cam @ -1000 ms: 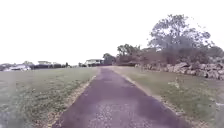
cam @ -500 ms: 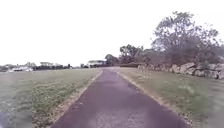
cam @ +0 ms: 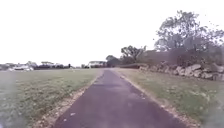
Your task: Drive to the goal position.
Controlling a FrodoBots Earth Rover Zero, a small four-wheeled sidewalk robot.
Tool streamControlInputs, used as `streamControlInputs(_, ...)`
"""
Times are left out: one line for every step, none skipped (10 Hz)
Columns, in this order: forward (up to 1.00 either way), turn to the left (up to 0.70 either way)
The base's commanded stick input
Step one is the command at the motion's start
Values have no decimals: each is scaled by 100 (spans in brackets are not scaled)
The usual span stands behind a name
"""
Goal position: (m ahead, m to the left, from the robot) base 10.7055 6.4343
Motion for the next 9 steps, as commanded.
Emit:
streamControlInputs(85,0)
streamControlInputs(85,0)
streamControlInputs(85,0)
streamControlInputs(85,0)
streamControlInputs(85,0)
streamControlInputs(85,0)
streamControlInputs(85,0)
streamControlInputs(85,0)
streamControlInputs(85,0)
